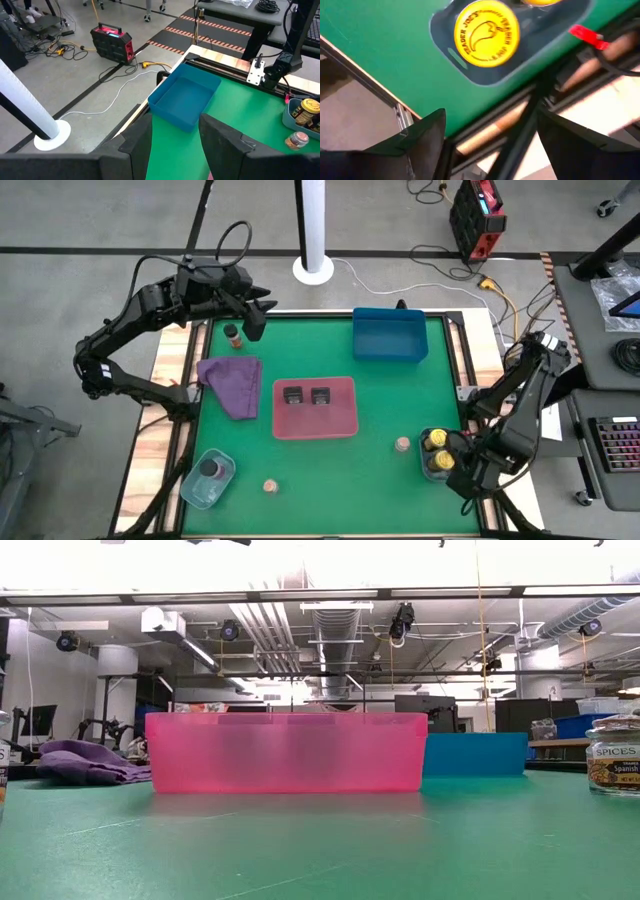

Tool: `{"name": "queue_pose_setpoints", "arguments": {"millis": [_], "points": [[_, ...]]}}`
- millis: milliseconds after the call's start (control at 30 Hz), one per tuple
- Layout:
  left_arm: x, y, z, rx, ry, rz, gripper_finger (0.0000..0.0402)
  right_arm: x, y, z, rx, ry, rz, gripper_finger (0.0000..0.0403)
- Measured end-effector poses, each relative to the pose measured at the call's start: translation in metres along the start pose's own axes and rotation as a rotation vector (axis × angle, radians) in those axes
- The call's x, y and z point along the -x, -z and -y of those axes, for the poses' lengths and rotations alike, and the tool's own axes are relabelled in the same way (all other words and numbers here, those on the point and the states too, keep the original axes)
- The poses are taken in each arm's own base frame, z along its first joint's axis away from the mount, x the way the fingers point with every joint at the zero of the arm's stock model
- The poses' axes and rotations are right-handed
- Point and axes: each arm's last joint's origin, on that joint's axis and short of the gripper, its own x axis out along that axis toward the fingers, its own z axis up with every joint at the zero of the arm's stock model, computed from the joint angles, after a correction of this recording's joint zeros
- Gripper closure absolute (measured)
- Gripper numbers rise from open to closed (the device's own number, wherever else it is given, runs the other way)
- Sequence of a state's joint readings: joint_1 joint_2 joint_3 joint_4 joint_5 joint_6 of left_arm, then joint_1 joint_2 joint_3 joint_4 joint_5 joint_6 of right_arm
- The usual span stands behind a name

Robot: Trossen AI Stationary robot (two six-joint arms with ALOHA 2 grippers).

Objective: Sort spices by type
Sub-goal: Put the right brown seasoning bottle into the blue bin

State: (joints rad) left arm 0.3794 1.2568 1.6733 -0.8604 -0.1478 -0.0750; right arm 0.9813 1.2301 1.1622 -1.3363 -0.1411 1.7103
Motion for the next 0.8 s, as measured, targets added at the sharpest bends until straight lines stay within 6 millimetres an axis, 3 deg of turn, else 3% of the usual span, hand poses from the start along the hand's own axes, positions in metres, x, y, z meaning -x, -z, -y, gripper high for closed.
{"name": "queue_pose_setpoints", "arguments": {"millis": [167,367,600,800], "points": [[0.0,0.001,0.0,-0.001,-0.001,-0.01,0.0255,0.03,0.002,-0.002,-0.013,-0.046,0.029,0.0122],[0.0,0.004,0.0,-0.008,-0.003,-0.04,0.0255,0.057,-0.01,-0.009,-0.056,-0.17,0.191,0.0143],[0.0,0.004,0.0,-0.024,-0.003,-0.04,0.0255,0.084,-0.05,-0.011,-0.011,-0.233,0.344,0.0165],[0.0,0.005,0.0,-0.022,-0.003,-0.051,0.0255,0.092,-0.088,-0.004,0.082,-0.184,0.407,0.0172]]}}
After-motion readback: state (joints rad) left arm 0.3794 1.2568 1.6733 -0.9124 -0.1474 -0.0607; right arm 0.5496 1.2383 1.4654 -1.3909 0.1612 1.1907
